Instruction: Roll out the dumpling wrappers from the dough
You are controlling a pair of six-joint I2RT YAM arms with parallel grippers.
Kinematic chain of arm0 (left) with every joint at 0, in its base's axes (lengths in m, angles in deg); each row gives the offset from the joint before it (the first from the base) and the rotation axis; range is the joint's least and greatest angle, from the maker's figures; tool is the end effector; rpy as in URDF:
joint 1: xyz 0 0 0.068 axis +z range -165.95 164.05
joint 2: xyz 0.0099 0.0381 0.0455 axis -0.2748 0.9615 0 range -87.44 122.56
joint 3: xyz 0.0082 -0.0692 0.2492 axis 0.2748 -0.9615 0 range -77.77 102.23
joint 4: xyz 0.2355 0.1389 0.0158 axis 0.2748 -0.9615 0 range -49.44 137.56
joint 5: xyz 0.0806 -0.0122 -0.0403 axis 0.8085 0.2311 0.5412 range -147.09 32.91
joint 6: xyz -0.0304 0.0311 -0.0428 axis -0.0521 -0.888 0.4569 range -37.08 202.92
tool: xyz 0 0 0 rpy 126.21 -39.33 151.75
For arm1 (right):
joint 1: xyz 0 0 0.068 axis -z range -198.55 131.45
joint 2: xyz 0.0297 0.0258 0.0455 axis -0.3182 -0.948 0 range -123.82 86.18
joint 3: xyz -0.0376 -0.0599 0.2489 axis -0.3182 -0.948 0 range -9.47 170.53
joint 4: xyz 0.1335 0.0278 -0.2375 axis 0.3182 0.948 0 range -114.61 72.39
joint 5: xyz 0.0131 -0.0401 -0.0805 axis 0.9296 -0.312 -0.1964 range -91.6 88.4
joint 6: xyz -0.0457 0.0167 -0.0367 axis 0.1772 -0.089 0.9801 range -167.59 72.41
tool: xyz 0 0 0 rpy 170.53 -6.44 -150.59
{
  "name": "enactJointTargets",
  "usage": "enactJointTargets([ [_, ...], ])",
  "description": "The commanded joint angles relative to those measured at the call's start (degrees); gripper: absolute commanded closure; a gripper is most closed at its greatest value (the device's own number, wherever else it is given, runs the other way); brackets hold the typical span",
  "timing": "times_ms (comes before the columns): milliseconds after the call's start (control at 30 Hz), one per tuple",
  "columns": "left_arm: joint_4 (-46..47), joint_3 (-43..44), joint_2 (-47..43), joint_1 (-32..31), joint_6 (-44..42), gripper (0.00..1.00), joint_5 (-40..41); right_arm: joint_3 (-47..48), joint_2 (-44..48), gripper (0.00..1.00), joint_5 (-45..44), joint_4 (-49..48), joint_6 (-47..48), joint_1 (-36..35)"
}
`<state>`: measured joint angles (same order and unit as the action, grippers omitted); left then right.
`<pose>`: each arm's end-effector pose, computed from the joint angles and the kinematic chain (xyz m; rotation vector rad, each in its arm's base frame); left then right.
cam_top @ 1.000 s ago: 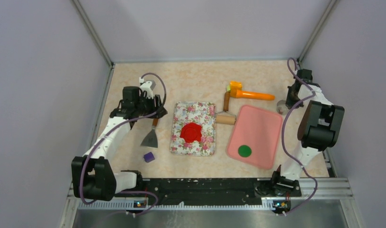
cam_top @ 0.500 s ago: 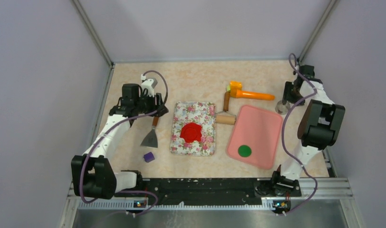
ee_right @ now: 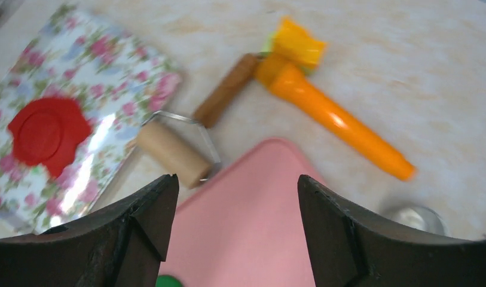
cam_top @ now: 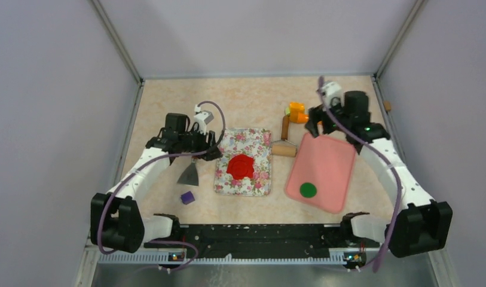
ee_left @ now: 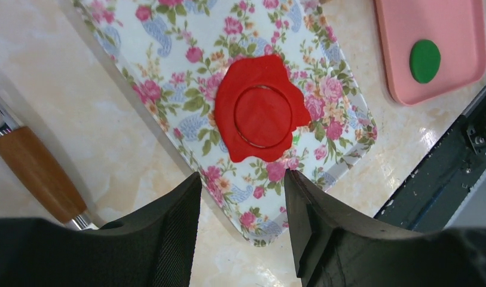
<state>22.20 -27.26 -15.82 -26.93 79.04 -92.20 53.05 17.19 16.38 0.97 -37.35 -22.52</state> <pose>0.2703 -0.0791 0.2325 0.5879 2.2526 -0.7866 0.2916 0.0345 0.3146 -0.4429 2.0644 0.2686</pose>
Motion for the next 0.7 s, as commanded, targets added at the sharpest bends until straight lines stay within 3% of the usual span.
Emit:
enactJointTargets([
  [0,3.12,-3.28,0.25,-0.27,9.28,0.43,5.16,-7.66,0.92,0.26,-5.13,-6.61,5.72,-17.54],
  [100,4.07,-4.06,1.29,-0.21,16.33,0.43,13.00,-11.72,0.12,0.24,-9.37,-13.51,4.17,-28.25],
  [333,5.56,-5.78,5.46,-0.27,23.69,0.46,17.85,-14.76,-9.13,0.19,-22.47,-24.78,-1.46,-46.97],
  [400,6.62,-6.29,7.08,-0.27,24.27,0.48,17.98,-13.95,-12.82,0.17,-26.46,-27.50,-4.81,-49.43],
  [667,11.46,-7.52,12.25,-0.31,27.28,0.56,16.44,-10.67,-22.46,0.16,-26.97,-30.51,-9.51,-52.37],
])
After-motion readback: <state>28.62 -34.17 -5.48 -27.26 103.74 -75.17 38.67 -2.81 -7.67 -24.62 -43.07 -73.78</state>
